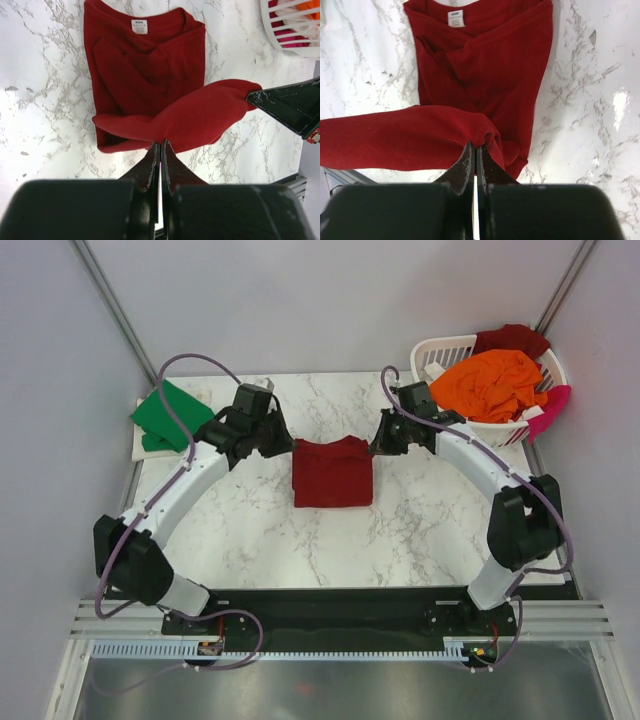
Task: Fold and stack the t-shirts
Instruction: Fold the tshirt
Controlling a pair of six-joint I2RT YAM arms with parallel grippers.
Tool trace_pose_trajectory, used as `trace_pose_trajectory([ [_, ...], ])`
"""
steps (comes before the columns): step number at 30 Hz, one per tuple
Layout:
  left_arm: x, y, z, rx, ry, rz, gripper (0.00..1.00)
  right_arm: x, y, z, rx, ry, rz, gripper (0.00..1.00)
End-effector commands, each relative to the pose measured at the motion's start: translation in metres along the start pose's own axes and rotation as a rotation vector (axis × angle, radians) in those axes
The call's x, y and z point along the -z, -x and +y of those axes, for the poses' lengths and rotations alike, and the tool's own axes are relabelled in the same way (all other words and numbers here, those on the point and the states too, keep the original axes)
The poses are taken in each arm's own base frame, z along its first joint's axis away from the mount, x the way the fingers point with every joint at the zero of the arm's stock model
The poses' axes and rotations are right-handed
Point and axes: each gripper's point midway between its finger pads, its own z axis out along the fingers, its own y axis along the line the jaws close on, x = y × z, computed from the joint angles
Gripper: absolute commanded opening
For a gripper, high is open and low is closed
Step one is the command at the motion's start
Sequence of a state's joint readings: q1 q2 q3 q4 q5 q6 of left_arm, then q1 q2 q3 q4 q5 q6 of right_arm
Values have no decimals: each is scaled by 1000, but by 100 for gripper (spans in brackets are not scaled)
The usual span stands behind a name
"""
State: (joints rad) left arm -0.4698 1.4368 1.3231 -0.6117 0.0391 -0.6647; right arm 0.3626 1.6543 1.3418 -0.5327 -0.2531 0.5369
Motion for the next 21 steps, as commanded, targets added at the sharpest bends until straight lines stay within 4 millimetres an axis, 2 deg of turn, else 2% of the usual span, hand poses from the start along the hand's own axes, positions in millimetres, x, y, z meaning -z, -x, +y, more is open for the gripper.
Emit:
trace_pose_trajectory([
  [1,-15,28,-2,-65,-9,-14,2,-13,35,2,25,-13,-60,0],
  [2,-24,29,0,-72,0,-2,2,-18,39,-1,21,-24,-62,0],
  [3,-29,39,0,-66,-7,-7,2,-27,45,-5,14,-36,-65,0],
  [4,-48,34,8,-66,20,29,2,-32,49,-8,11,-50,-69,0],
  [5,-56,37,11,-76,28,33,2,-44,50,-19,0,-72,-54,0],
  [6,-61,47,11,-75,24,25,2,-47,60,-17,-3,-68,-68,0],
  [7,-84,42,21,-77,47,62,2,-54,62,-20,-8,-70,-61,0],
  [8,-93,46,25,-82,51,68,2,-70,59,-31,-28,-85,-33,0],
  [9,-102,55,23,-86,40,60,2,-74,70,-29,-33,-76,-48,0],
  [10,-111,58,25,-86,39,66,2,-81,71,-33,-41,-81,-40,0],
  [11,-136,51,40,-80,60,110,2,-96,68,-46,-61,-100,-19,0],
  [12,-142,63,32,-81,31,99,2,-101,78,-42,-60,-86,-35,0],
  [13,-151,63,36,-75,31,108,2,-108,81,-45,-69,-83,-36,0],
  [14,-174,53,48,-59,46,150,2,-125,76,-56,-87,-93,-7,2],
  [15,-178,62,42,-54,11,143,2,-127,87,-48,-88,-54,-17,4],
  [16,-188,61,46,-53,13,153,2,-133,89,-46,-82,-35,-10,9],
  [17,-201,56,56,-42,30,172,2,-143,87,-50,-86,-34,5,36],
  [19,-209,58,60,-7,31,175,2,-143,101,-41,-44,8,-16,75],
  [21,-209,55,75,30,81,173,2,-138,113,-34,-22,36,-39,85],
])
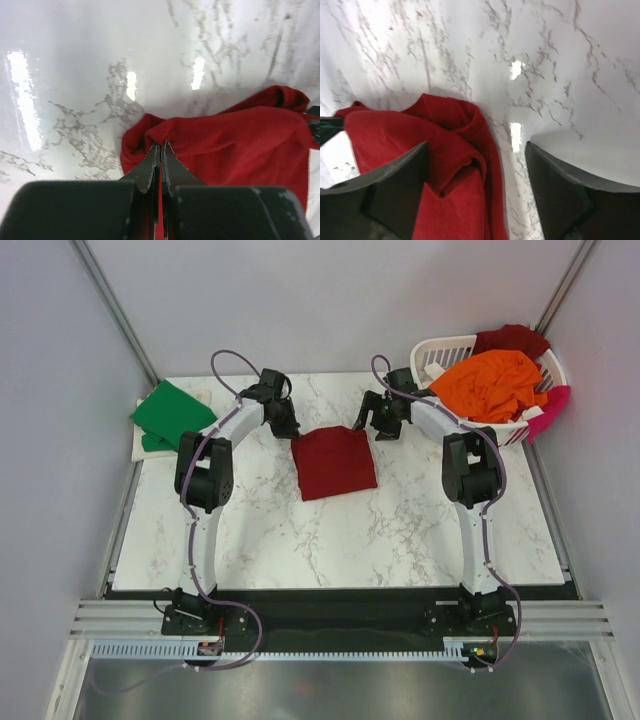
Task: Fold and stack the t-shirts
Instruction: Fold the tshirt
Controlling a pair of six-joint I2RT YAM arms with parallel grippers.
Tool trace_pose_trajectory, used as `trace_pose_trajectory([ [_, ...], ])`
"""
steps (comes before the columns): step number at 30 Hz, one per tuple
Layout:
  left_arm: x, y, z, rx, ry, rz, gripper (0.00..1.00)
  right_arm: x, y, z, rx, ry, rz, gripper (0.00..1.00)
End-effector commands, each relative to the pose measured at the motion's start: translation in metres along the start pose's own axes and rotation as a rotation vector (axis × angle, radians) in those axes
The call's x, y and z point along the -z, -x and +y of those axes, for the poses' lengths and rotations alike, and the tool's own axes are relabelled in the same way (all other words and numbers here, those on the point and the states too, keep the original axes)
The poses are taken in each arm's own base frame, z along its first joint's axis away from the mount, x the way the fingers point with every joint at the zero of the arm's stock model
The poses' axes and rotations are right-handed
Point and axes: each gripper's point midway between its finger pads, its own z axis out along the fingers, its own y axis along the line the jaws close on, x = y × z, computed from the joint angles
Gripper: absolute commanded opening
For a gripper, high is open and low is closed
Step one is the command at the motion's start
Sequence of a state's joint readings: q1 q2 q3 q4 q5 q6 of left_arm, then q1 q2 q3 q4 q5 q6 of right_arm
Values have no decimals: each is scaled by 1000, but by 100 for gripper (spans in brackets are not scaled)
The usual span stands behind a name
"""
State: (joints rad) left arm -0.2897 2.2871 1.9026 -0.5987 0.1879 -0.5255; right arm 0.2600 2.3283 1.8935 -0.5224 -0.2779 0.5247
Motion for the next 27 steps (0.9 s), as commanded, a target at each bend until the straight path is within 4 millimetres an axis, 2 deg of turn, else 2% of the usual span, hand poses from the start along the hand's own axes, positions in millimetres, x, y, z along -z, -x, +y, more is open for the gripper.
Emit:
trace_pose_trajectory([
  [1,14,18,-3,23,-8,-50,2,28,41,42,83,131,-100,89],
  [2,14,15,7,32,33,-56,2,38,48,48,101,146,-123,90],
  [4,26,20,9,45,56,-89,2,51,56,53,116,154,-152,92],
  [5,27,20,13,49,68,-94,2,69,62,62,131,166,-185,92],
  [7,29,22,13,42,67,-98,2,80,54,60,127,153,-186,93],
  [9,29,21,16,40,76,-96,2,104,43,65,114,185,-210,93],
  [10,29,20,17,47,78,-95,2,131,40,80,128,243,-241,90],
  [11,28,16,22,52,92,-87,2,124,21,73,115,268,-220,88],
  [12,27,14,25,59,101,-85,2,129,13,77,95,302,-215,87],
  [13,27,13,28,71,105,-81,2,133,4,78,85,333,-210,78],
  [14,26,10,34,87,109,-69,2,145,-1,94,108,426,-223,74],
  [15,25,9,36,99,106,-63,2,133,-24,80,80,423,-170,68],
  [16,25,8,37,104,105,-58,2,130,-34,79,58,440,-144,56],
  [17,25,6,38,106,107,-54,2,120,-52,74,52,459,-99,51],
  [19,26,5,38,108,108,-55,2,105,-73,66,26,461,-39,40],
  [21,28,4,40,105,116,-56,2,89,-85,55,23,454,-38,37],
  [25,31,0,50,104,144,-55,2,40,-110,13,-6,339,13,33],
  [27,31,-5,55,98,159,-48,2,24,-116,-1,-21,307,29,32],
])
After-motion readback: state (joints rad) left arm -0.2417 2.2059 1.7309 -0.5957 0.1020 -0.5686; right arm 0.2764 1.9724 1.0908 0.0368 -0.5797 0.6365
